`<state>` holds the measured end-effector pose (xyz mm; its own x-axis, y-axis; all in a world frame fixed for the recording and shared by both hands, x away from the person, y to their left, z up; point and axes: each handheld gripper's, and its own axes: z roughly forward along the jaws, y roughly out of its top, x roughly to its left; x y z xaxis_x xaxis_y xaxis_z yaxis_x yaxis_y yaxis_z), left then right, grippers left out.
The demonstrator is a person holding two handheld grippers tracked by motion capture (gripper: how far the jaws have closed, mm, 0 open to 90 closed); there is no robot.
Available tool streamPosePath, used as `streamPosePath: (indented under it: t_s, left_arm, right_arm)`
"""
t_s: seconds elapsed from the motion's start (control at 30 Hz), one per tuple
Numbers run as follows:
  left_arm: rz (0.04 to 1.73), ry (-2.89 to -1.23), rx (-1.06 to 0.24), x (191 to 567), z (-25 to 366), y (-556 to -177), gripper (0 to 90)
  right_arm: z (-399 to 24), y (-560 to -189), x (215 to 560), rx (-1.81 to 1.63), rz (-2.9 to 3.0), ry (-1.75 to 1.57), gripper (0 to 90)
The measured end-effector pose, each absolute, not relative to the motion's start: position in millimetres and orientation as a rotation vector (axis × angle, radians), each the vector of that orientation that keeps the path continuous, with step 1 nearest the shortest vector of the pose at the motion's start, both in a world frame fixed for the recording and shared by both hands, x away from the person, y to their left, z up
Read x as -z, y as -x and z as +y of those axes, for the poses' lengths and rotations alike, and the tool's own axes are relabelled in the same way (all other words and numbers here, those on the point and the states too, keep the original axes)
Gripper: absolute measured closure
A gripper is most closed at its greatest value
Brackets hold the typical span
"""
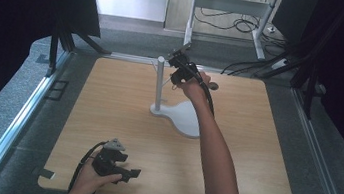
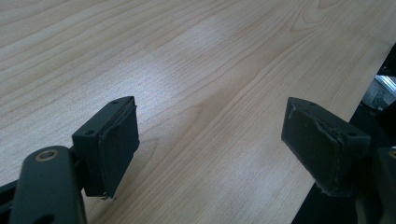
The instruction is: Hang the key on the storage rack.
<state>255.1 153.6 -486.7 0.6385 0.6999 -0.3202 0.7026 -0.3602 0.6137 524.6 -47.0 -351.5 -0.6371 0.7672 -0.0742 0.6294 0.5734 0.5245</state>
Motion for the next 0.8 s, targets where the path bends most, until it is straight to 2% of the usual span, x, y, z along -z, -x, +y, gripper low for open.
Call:
streamPosePath:
  t_s: [0.67,0.8]
  left_arm:
    - [1.093,-2.126,0.014,491,150,-256,19.3]
    - [1.092,-2.129,0.012,491,149,-256,19.3]
  right_arm:
    - [-37,-508,358,-0.734,2.554,-1.121,81.8]
    - [-36,-503,356,-0.745,2.563,-1.094,74.9]
